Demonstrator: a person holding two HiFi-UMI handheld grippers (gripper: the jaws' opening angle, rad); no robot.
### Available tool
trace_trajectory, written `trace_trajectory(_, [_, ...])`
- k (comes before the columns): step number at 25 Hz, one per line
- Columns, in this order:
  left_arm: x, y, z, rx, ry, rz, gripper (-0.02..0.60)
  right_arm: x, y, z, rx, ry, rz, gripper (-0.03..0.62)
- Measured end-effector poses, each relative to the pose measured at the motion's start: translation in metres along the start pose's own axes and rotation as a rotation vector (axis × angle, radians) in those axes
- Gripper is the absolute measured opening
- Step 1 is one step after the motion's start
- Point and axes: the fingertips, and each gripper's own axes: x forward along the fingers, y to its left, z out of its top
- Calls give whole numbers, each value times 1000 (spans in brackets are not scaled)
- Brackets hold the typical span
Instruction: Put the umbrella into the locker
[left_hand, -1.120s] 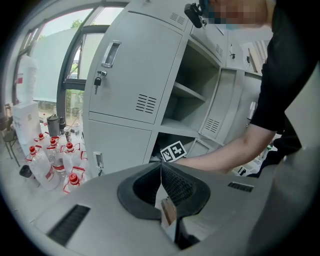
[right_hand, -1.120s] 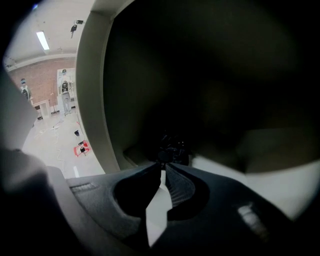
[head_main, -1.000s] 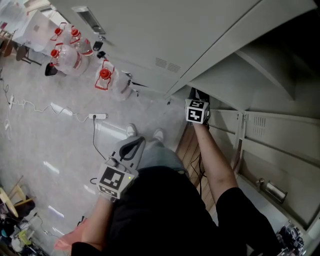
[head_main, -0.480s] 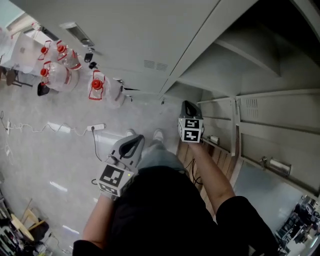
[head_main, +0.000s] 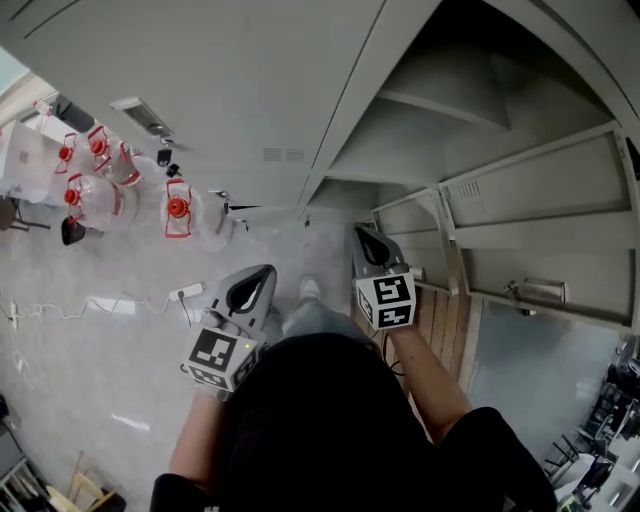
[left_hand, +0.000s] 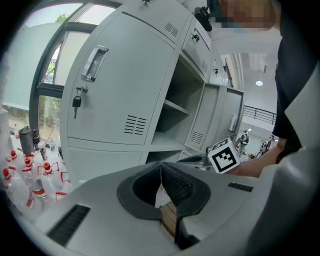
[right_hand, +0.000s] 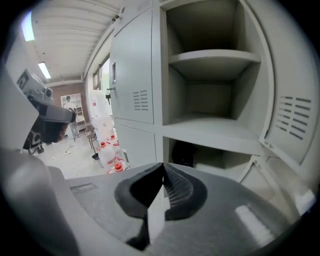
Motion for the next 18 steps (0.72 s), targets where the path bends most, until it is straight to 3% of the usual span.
trace_trajectory(7, [-12,6,41,55,-64,-38,9,-54,11,71,-15,-114,-3,-2])
trace_trajectory(18, [-35,-16,111,130,-176,-114,9,-112,34,161,-16,-290,29,-3])
